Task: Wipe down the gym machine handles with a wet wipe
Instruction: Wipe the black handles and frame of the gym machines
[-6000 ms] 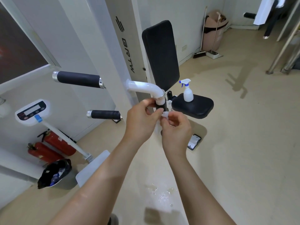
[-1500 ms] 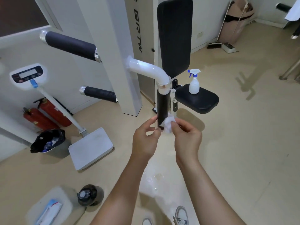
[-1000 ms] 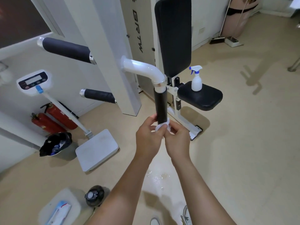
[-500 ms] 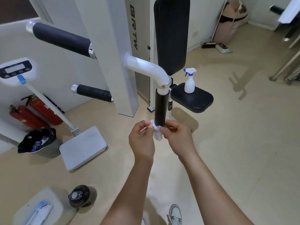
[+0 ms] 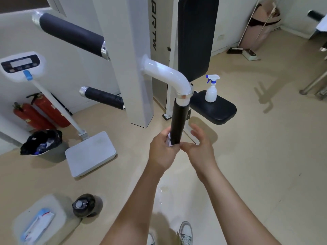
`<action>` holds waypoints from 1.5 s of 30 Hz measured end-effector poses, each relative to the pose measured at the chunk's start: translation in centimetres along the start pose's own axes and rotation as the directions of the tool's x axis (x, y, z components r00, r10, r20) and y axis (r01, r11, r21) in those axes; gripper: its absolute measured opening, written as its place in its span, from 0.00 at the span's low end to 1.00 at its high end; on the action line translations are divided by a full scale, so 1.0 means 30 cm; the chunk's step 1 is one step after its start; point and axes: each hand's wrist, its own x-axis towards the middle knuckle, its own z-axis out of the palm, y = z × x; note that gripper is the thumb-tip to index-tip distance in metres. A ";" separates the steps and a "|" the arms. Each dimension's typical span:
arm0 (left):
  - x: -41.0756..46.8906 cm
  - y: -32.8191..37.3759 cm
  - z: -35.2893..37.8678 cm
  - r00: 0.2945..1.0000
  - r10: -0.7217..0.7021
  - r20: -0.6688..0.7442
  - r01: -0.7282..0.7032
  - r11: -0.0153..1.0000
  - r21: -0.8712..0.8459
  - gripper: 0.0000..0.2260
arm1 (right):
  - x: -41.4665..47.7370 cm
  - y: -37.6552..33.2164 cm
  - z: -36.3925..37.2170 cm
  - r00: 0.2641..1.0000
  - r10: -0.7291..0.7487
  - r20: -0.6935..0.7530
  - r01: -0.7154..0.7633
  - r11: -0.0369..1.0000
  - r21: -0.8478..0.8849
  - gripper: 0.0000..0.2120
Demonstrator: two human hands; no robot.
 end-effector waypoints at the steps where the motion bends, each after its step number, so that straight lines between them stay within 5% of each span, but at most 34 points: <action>1: -0.016 -0.009 0.003 0.999 -0.008 -0.053 0.009 1.000 0.026 0.20 | 0.007 0.000 -0.005 0.998 -0.001 0.066 0.003 1.000 -0.022 0.24; 3: -0.051 -0.016 0.006 0.992 0.005 -0.125 0.002 0.998 0.059 0.22 | 0.006 0.001 -0.008 0.989 -0.006 0.148 0.018 0.997 -0.079 0.20; 14: -0.186 -0.057 0.039 0.952 0.205 -0.226 -0.175 0.974 0.145 0.24 | -0.059 0.002 -0.006 0.999 -0.009 0.053 0.008 1.000 0.027 0.11; 20: -0.111 0.004 0.039 0.942 0.045 -0.333 -0.023 0.997 0.069 0.13 | -0.077 -0.004 -0.009 0.993 -0.041 0.109 0.033 0.996 0.079 0.15; 27: -0.026 0.019 0.050 0.936 0.177 -0.303 -0.045 0.917 0.396 0.12 | -0.053 -0.005 -0.015 0.999 0.025 0.037 -0.027 0.997 0.073 0.10; 34: -0.080 -0.089 0.028 0.972 0.077 -0.223 -0.001 0.947 0.322 0.11 | -0.108 -0.002 0.007 0.991 0.017 -0.133 -0.017 1.000 0.002 0.08; 36: -0.146 -0.095 -0.005 0.987 0.041 -0.158 0.009 0.953 0.303 0.18 | -0.150 -0.009 -0.009 0.998 0.018 -0.068 -0.023 0.998 -0.066 0.06; 40: -0.254 -0.054 -0.110 0.997 0.072 -0.015 -0.069 0.988 0.138 0.21 | -0.255 -0.064 -0.024 0.955 0.083 0.283 -0.052 0.992 -0.117 0.05; 43: -0.301 -0.008 -0.185 0.996 0.085 0.029 -0.088 0.985 0.151 0.14 | -0.292 -0.108 0.000 0.973 0.014 0.232 -0.009 1.000 -0.025 0.04; 45: -0.325 0.030 -0.230 0.996 0.070 0.052 -0.070 0.998 -0.003 0.10 | -0.307 -0.137 0.014 0.986 -0.033 0.165 0.040 0.998 -0.039 0.04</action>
